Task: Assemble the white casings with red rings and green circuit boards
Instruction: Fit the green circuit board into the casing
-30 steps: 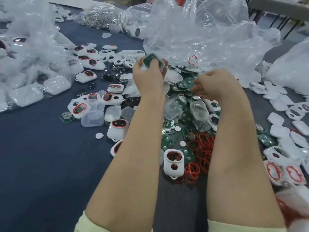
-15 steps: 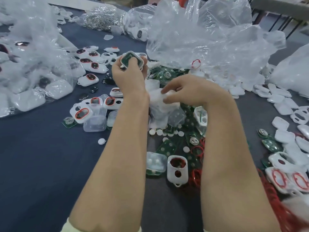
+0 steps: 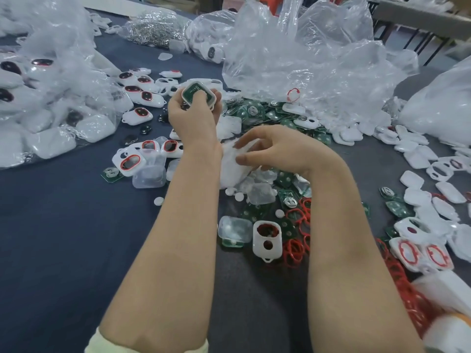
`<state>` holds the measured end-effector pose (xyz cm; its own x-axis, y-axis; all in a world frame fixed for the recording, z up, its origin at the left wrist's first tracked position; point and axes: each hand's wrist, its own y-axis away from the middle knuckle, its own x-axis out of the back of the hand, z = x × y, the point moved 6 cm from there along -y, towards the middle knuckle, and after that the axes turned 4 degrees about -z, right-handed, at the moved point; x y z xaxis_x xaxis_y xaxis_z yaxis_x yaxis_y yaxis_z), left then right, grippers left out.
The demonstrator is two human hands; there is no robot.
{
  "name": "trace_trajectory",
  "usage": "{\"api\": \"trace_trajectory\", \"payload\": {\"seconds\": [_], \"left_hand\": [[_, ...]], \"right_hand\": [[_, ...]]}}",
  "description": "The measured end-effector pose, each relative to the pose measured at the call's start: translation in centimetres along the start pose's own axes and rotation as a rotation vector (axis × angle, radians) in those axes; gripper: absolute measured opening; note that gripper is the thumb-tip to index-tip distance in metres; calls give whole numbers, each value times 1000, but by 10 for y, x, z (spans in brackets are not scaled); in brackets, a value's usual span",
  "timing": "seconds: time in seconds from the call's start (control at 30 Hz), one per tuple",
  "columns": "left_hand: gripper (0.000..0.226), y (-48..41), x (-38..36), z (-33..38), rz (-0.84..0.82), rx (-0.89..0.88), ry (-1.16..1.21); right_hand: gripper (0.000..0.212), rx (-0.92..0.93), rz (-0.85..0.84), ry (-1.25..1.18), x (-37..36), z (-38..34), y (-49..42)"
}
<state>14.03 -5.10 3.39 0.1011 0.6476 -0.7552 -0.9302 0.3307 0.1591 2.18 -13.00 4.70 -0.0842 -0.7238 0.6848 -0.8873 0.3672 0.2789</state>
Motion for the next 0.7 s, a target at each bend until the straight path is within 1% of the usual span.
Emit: {"api": "trace_trajectory", "payload": {"seconds": [0.03,0.07,0.13,0.17,0.2,0.3,0.4,0.47,0.53,0.57,0.6,0.63,0.7], "left_hand": [[25,1,1,2,1,-2,-4],[25,1,2,3,1,-2,-6],[24,1,4,6,-2,-3,-9],[25,1,5,8,-5,-6,-9],[25,2,5,9,-6,-9,-9],[29,4,3,10,-4,-13,1],[36,7,1,11,-7,-14,10],[35,8,0,13,-16,-26,-3],[32,8,-2,15,-28,-39,-18],[30,8,-3,15,-34,-38,-20],[30,7,-3,14,-40,-32,-22],[32,7,-3,13,-46,-23,-27],[30,5,-3,8,-59,4,-54]], "right_hand": [[27,10,15,0,1,0,2],[29,14,80,-13,5,2,3],[39,-8,293,-57,16,10,7],[44,-27,363,-74,18,11,8],[46,-48,383,-62,16,11,8],[43,-43,303,134,-4,-3,-1],[38,64,178,237,-31,-25,-9],[32,123,113,191,-42,-32,-11],[28,145,82,59,-40,-32,-9],[29,144,116,-9,-34,-29,-8],[31,136,202,-55,-24,-24,-6],[34,117,331,-64,-12,-18,-4],[35,33,593,-5,13,-2,-3]]}}
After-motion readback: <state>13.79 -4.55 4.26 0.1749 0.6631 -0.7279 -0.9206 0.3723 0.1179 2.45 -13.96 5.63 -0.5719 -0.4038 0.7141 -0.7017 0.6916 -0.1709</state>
